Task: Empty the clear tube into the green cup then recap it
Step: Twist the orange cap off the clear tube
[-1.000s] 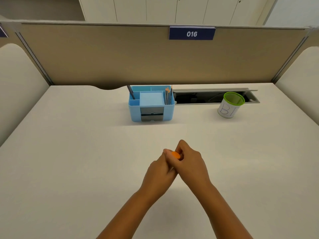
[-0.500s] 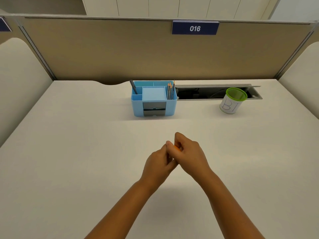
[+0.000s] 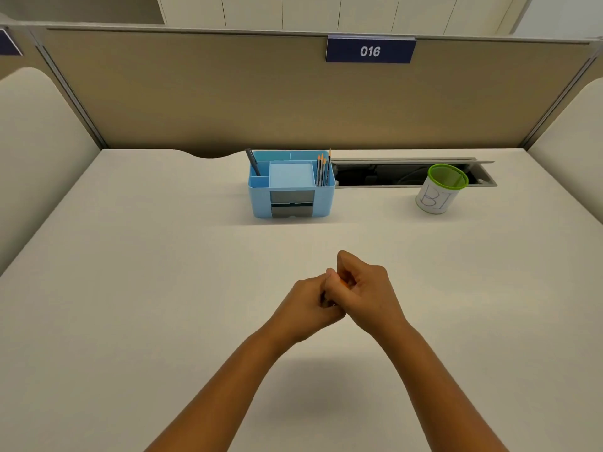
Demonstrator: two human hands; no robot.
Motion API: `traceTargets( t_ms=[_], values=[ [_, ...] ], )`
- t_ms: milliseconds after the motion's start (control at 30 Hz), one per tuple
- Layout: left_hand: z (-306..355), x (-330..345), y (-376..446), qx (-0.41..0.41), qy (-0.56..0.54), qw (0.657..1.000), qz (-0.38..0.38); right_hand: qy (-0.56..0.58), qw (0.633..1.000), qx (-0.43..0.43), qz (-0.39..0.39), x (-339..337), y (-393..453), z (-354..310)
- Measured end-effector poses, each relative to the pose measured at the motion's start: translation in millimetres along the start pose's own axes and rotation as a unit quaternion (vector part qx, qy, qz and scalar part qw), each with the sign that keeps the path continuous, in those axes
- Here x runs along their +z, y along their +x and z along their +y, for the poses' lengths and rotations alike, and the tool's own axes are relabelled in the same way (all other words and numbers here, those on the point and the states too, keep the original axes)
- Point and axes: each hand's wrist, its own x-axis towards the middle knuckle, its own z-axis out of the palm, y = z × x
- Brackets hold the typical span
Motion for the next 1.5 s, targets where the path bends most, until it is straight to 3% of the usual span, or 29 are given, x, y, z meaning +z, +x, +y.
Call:
traceTargets(
  t_ms=[100,200,300,433,533,633,800,1133,1333,1500],
  values=[
    [2.2,6.3,-0.7,0.019,0.142,0.984,0.105,-0.035,0.998,0.044,0.016,2.7,0.2,-1.7],
    [1.7,19.5,-5.1,0.016,0.168,0.966,0.193,-0.047,0.993,0.087,0.059,8.4,-0.1,-4.3],
    [-2.8,24.4,-7.3,0.031,0.123,0.980,0.154,0.003,0.994,0.076,0.076,7.2,-0.3,-1.9],
    [-1.8,9.7,-7.7,0.052,-0.015,0.995,0.080,0.041,0.999,0.031,-0.011,0.4,3.3,-1.6],
    [0.3,4.7,-6.7,0.062,-0.047,0.995,0.064,0.115,0.992,0.012,-0.055,-1.4,1.5,-9.8],
    [6.6,7.1,-7.0,0.088,-0.078,0.989,0.084,0.217,0.973,0.022,-0.077,1.9,-4.7,-17.9],
    [12.9,9.4,-10.5,0.125,-0.116,0.976,0.139,0.281,0.958,0.055,-0.017,13.6,-13.9,-26.8],
    [16.3,17.1,-18.8,0.126,-0.072,0.964,0.222,0.299,0.949,0.087,0.047,26.7,-22.5,-35.2],
    [17.2,19.5,-16.3,0.124,-0.074,0.962,0.231,0.312,0.943,0.087,0.077,28.0,-24.6,-39.3],
    [17.6,13.8,-16.6,0.101,-0.127,0.965,0.204,0.309,0.945,0.094,0.049,19.8,-21.5,-39.2]
  ],
)
